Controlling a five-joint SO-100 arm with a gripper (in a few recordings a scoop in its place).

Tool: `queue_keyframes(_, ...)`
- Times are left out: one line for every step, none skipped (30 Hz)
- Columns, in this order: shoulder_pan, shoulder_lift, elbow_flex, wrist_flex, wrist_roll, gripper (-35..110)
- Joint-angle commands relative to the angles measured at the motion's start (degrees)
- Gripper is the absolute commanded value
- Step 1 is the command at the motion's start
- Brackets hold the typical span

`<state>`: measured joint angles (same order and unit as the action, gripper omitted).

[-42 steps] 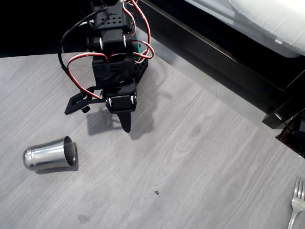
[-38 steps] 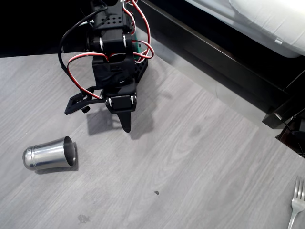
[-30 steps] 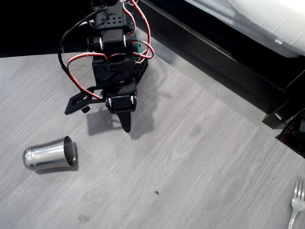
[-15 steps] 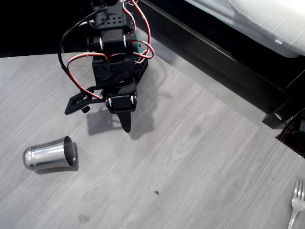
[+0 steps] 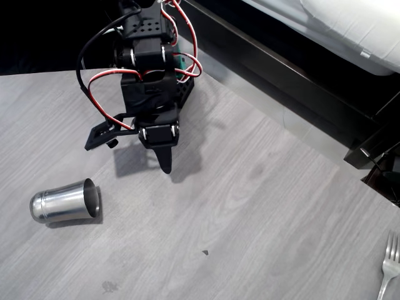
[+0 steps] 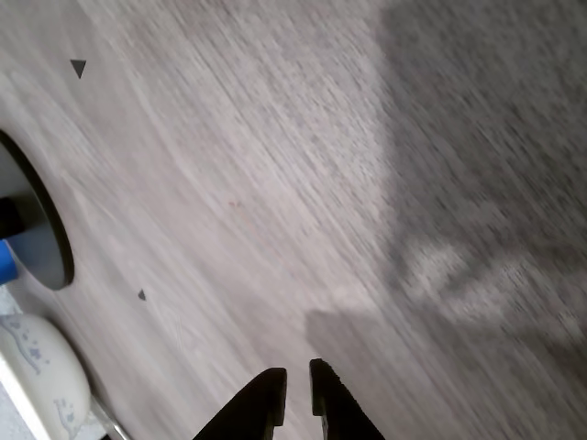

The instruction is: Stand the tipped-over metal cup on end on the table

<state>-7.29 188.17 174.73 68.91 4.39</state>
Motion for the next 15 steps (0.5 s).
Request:
queue_keyframes(4.83,1.49,-0.18,0.09,-0.26,1)
queue_keyframes(8.35,1.41,-0.18,-0.18,-0.26,1)
queue_keyframes(10.63,1.41,-0.18,-0.26,-0.44,1)
queue_keyframes(11.16,1.41,-0.18,-0.88,-1.85,1)
queue_keyframes(11.16,1.41,-0.35,-0.88,-3.52,1)
queue_keyframes(11.16,1.41,-1.58,0.09,-3.6,1)
queue_keyframes(11.51,1.41,-4.66,2.02,-3.6,1)
queue_keyframes(12.74,1.41,-8.53,3.43,-3.78,0)
queue_keyframes(14.06,1.41,-12.48,4.13,-4.57,0)
queue_keyframes(14.68,1.32,-16.44,4.66,-6.15,0)
queue_keyframes(15.38,1.32,-20.21,4.75,-7.65,0)
queue_keyframes(16.17,1.14,-23.64,4.22,-8.96,0)
queue_keyframes(17.31,-0.18,-26.54,2.81,-10.2,0)
queue_keyframes(18.98,-3.16,-29.18,0.53,-11.6,0)
queue_keyframes(20.83,-8.09,-32.26,-1.76,-13.1,0)
